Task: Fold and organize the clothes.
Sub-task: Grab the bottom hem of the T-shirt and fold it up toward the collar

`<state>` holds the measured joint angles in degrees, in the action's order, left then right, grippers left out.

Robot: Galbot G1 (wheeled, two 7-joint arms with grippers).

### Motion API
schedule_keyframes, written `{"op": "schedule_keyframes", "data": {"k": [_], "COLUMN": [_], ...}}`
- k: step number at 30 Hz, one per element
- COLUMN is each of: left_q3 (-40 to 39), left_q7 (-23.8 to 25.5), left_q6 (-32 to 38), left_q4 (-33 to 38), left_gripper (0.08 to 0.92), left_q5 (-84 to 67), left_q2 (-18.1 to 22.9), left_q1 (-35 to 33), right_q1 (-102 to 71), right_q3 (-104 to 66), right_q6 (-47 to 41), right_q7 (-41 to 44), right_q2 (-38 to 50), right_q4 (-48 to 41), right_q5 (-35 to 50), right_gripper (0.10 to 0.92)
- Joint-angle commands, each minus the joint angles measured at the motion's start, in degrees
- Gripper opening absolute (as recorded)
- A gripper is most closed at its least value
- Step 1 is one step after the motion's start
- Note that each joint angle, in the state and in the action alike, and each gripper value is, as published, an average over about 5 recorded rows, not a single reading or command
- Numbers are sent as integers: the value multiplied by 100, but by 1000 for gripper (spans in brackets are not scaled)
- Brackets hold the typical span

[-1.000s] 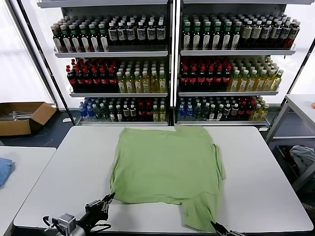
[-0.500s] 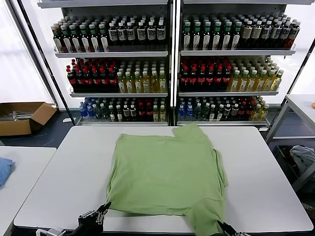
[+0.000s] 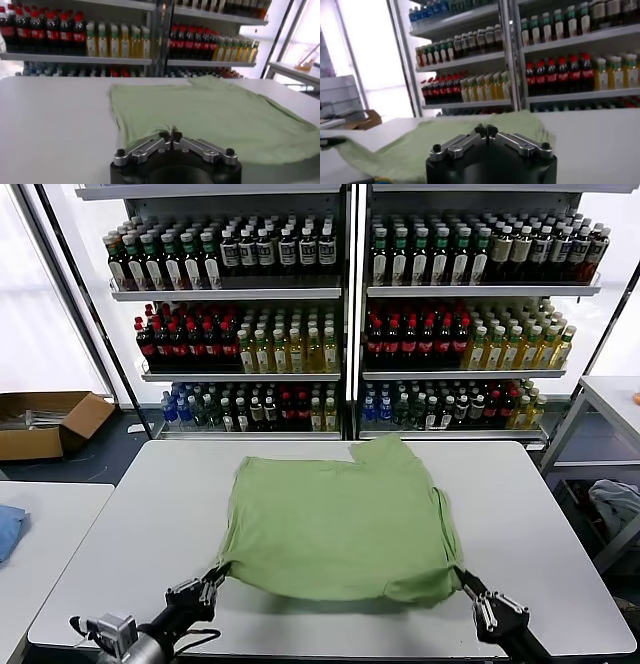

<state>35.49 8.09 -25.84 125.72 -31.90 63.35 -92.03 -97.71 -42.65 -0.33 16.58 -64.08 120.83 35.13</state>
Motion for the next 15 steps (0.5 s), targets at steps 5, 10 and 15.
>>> {"op": "schedule_keyframes", "data": {"k": [5,10,15], "left_q3": [-423,-786,-1175], "left_q7": [-14,-9,19], "left_q6": [93,88,114], "left_q4": [-1293,-1825,-2377], "left_gripper": [84,84,87], "left_q5": [-623,-658,-485], "left_q2": [-196,-179,-67], "left_q1": [1557,2148,2647], "right_q1": [1730,2362,2910], "right_q3": [552,923,1460], "right_q6": [-122,-162,-233], "right_q7": [-680,-797,-833], "right_q2": [140,195,116], "right_q4": [-972,-1465,-2124], "right_q5": [11,-327,-1191], "right_gripper": [107,107,157]}}
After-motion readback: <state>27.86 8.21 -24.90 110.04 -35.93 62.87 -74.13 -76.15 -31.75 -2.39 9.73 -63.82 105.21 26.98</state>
